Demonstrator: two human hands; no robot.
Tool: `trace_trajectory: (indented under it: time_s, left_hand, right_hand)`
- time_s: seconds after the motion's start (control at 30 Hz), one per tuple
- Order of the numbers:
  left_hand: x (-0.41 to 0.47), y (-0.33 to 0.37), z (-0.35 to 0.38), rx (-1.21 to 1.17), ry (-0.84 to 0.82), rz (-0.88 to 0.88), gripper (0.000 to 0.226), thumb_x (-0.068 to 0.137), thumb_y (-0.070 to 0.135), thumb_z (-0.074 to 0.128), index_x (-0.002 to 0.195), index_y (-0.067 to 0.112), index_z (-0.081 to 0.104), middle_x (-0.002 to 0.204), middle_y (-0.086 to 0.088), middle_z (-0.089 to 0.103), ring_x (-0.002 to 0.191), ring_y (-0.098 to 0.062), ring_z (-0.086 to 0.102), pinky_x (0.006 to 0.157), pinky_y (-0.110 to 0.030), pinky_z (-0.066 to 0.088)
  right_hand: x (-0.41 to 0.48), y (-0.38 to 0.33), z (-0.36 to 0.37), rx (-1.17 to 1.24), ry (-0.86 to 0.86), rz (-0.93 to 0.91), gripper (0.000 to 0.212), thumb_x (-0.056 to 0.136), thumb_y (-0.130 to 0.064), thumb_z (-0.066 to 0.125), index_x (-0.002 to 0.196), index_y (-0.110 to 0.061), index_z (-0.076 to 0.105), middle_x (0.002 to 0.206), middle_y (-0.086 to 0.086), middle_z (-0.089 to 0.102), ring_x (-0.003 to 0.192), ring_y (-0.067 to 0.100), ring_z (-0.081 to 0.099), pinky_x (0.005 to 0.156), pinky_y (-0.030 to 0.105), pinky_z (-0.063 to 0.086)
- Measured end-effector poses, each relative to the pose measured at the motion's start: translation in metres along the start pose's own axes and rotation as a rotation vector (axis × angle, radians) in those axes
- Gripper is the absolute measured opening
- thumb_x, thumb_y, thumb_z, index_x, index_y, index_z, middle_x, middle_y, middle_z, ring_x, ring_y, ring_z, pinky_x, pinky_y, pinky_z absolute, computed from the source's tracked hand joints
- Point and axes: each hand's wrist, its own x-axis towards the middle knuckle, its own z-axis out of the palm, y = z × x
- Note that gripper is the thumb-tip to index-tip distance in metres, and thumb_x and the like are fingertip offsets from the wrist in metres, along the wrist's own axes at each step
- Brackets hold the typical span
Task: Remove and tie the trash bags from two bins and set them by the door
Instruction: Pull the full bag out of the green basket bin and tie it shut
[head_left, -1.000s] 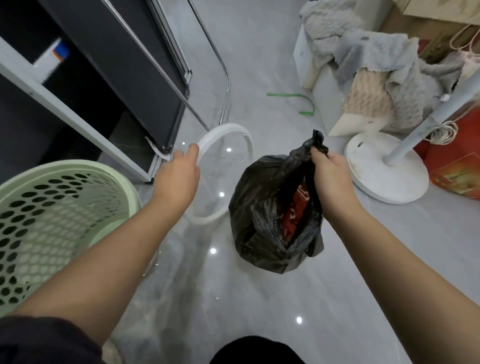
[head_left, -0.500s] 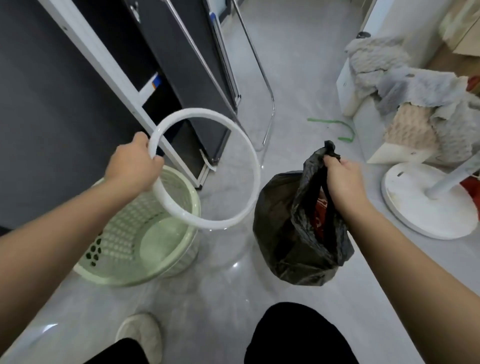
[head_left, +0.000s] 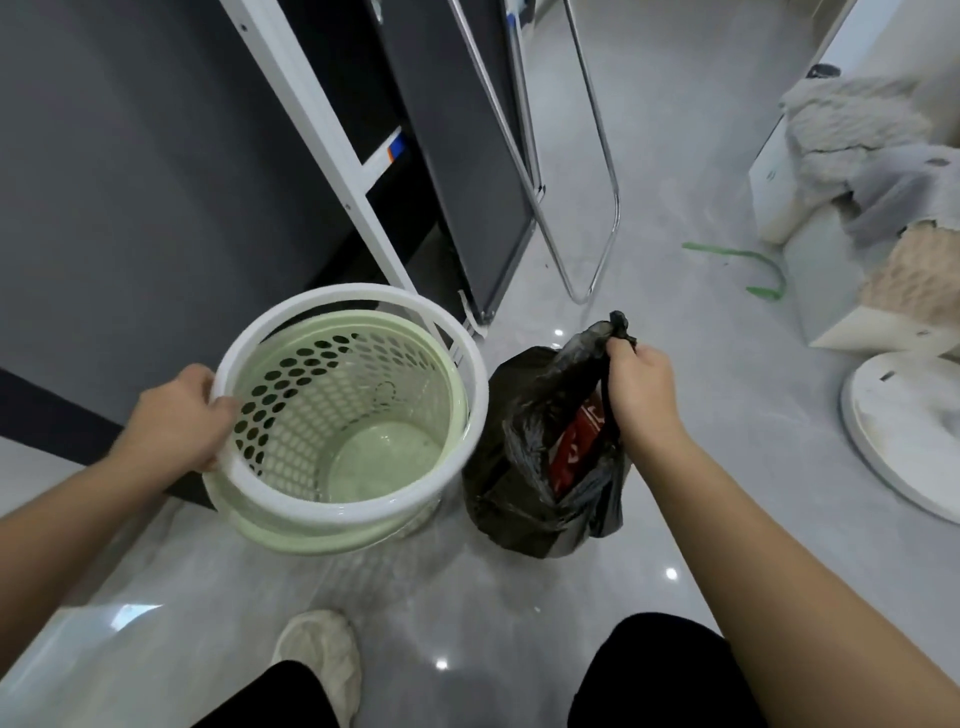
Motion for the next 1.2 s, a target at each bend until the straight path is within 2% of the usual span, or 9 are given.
trace_trajectory:
  time_s: [0.4, 0.57, 0.77, 0.83, 0.9, 0.97, 1.03, 1.13, 1.2]
  left_hand:
    - [0.016, -0.050, 0.020, 0.253, -0.034, 0.048, 0.023, 0.091, 0.033, 0.048, 0.094, 0.012, 0.058, 0.078, -0.010, 0.066, 0.066, -0.028, 0.061, 0.062, -0.037, 0.051]
    - [0.007, -0.044, 0.013, -0.470, -0.275, -0.293, 0.027, 0.098, 0.027, 0.049, 0.100, 0.006, 0.065, 0.085, -0.020, 0.072, 0.074, -0.035, 0.071, 0.065, -0.043, 0.059]
    - [0.010, -0.028, 0.013, -0.571, -0.283, -0.433, 0.031, 0.097, 0.023, 0.052, 0.114, -0.002, 0.058, 0.105, -0.026, 0.066, 0.082, -0.036, 0.066, 0.064, -0.044, 0.058]
    - [0.012, -0.018, 0.014, -0.260, -0.184, -0.321, 0.043, 0.094, 0.034, 0.054, 0.126, 0.004, 0.050, 0.127, -0.026, 0.055, 0.103, -0.042, 0.060, 0.080, -0.053, 0.056]
    - [0.007, 0.003, 0.014, 0.056, -0.022, -0.022, 0.065, 0.090, 0.047, 0.053, 0.141, 0.013, 0.033, 0.145, -0.019, 0.036, 0.129, -0.040, 0.041, 0.101, -0.056, 0.040]
    - [-0.004, 0.038, 0.016, 0.053, 0.049, 0.410, 0.069, 0.086, 0.054, 0.047, 0.143, 0.018, 0.030, 0.148, -0.012, 0.036, 0.136, -0.031, 0.034, 0.108, -0.051, 0.033]
    - [-0.017, 0.074, 0.031, 0.116, -0.030, 0.710, 0.070, 0.088, 0.055, 0.042, 0.147, 0.022, 0.025, 0.154, -0.004, 0.029, 0.143, -0.023, 0.026, 0.115, -0.048, 0.026]
    - [-0.033, 0.112, 0.068, 0.376, -0.138, 0.894, 0.072, 0.092, 0.061, 0.028, 0.152, 0.028, 0.005, 0.161, 0.005, -0.001, 0.148, -0.014, -0.004, 0.120, -0.050, 0.007]
    - [-0.035, 0.120, 0.086, 0.462, -0.177, 0.923, 0.075, 0.093, 0.063, 0.022, 0.153, 0.023, 0.000, 0.161, 0.003, -0.009, 0.147, -0.013, -0.010, 0.120, -0.051, 0.003]
  right_hand:
    - [-0.001, 0.025, 0.030, 0.002, 0.025, 0.085, 0.033, 0.089, -0.019, 0.042, 0.061, -0.020, 0.026, 0.057, -0.003, 0.028, 0.056, 0.017, 0.028, 0.057, 0.032, 0.023]
    - [-0.002, 0.033, 0.037, 0.041, 0.042, 0.120, 0.032, 0.090, -0.019, 0.042, 0.061, -0.020, 0.028, 0.057, -0.003, 0.030, 0.056, 0.017, 0.030, 0.057, 0.032, 0.023]
    - [0.001, 0.038, 0.041, 0.019, 0.029, 0.136, 0.030, 0.090, -0.022, 0.041, 0.062, -0.019, 0.031, 0.060, -0.002, 0.034, 0.062, 0.018, 0.035, 0.061, 0.033, 0.028]
    - [0.000, 0.040, 0.040, 0.017, 0.018, 0.130, 0.026, 0.090, -0.023, 0.041, 0.066, -0.017, 0.034, 0.062, 0.000, 0.035, 0.064, 0.018, 0.036, 0.062, 0.033, 0.028]
    - [0.001, 0.040, 0.037, 0.020, 0.019, 0.123, 0.023, 0.090, -0.025, 0.041, 0.070, -0.015, 0.037, 0.064, 0.001, 0.037, 0.064, 0.018, 0.037, 0.063, 0.033, 0.029]
    - [0.002, 0.039, 0.033, 0.024, 0.030, 0.109, 0.025, 0.090, -0.024, 0.041, 0.067, -0.017, 0.035, 0.063, 0.001, 0.036, 0.063, 0.018, 0.036, 0.062, 0.033, 0.028]
    - [0.002, 0.037, 0.030, 0.009, 0.036, 0.087, 0.030, 0.090, -0.022, 0.041, 0.063, -0.019, 0.030, 0.060, 0.000, 0.033, 0.060, 0.017, 0.033, 0.059, 0.032, 0.026]
    - [0.000, 0.036, 0.026, -0.027, 0.028, 0.053, 0.034, 0.091, -0.020, 0.041, 0.060, -0.019, 0.026, 0.057, -0.002, 0.031, 0.054, 0.016, 0.030, 0.054, 0.030, 0.024]
    - [0.000, 0.036, 0.023, -0.048, 0.026, 0.034, 0.035, 0.090, -0.020, 0.041, 0.058, -0.019, 0.026, 0.056, -0.002, 0.030, 0.054, 0.016, 0.029, 0.055, 0.031, 0.023]
